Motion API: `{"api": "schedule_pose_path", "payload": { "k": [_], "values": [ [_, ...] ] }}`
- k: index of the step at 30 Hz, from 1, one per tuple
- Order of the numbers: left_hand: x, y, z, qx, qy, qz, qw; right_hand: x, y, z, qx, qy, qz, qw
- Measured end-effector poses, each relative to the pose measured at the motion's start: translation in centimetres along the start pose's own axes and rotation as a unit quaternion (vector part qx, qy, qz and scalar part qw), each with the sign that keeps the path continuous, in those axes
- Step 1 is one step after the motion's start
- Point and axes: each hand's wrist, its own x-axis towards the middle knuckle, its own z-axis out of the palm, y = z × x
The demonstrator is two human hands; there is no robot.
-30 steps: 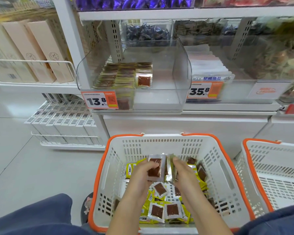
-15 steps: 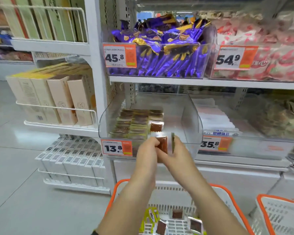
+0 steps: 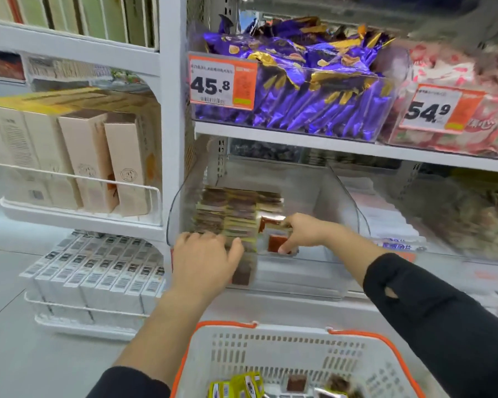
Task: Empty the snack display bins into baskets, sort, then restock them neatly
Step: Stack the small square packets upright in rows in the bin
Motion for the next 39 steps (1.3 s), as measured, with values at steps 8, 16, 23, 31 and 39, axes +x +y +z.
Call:
{"api": "schedule_pose_path", "payload": {
  "k": [8,16,23,31,39],
  "values": [
    [-0.2,0.0,0.4,-0.004,0.014,0.003,1.0,2.1,0.6,1.2,0.013,0.014,0.094,0.995],
    [-0.2,-0.1,0.8,-0.017,0.026,0.0,1.0,2.7,-1.2,1.6,0.034,0.093,0.116,0.988],
    [-0.3,-0.1,0.8,-0.024,0.03,-0.003,0.999,2.5,0.0,1.8,0.168,0.038,0.134,0.976],
    [-0.2,-0.1,1.2,-0.032,0.053,-0.006,0.998,3.0,-0.4,2.3,0.136,0.021,0.102,0.985],
    [-0.6,0.1,0.0,-0.08,0.056,-0.005,0.995,-1.5,0.7,0.2,0.284,0.202,0.037,0.937]
  ]
}}
